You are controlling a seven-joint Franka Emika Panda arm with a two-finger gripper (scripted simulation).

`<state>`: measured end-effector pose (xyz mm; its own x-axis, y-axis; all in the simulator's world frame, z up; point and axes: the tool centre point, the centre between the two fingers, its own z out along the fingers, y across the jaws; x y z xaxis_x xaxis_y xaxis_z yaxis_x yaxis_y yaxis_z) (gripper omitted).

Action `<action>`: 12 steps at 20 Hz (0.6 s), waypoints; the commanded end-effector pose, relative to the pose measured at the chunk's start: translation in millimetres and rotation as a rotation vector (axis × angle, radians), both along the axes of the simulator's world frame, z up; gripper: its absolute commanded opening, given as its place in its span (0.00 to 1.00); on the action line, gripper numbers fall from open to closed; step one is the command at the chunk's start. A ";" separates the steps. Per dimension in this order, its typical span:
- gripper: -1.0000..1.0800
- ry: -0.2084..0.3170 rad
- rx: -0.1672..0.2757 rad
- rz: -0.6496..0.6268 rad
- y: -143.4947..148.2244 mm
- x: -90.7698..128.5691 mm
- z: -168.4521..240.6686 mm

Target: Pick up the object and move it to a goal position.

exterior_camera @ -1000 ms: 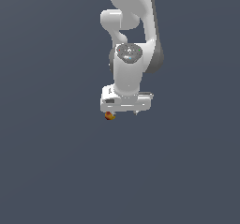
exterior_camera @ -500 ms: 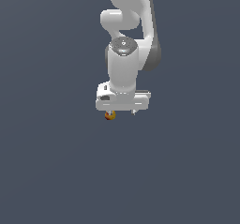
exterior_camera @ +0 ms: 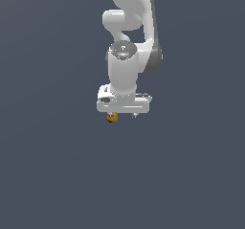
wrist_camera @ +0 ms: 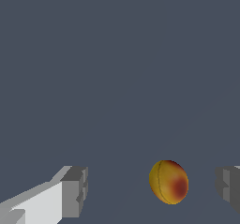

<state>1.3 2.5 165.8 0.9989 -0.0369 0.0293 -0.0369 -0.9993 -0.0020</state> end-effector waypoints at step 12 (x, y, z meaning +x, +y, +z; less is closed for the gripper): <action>0.96 0.021 0.010 -0.340 -37.7 -50.4 -56.9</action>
<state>-42.1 -30.4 115.5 0.9454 -0.3258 0.0086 -0.3258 -0.9454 -0.0078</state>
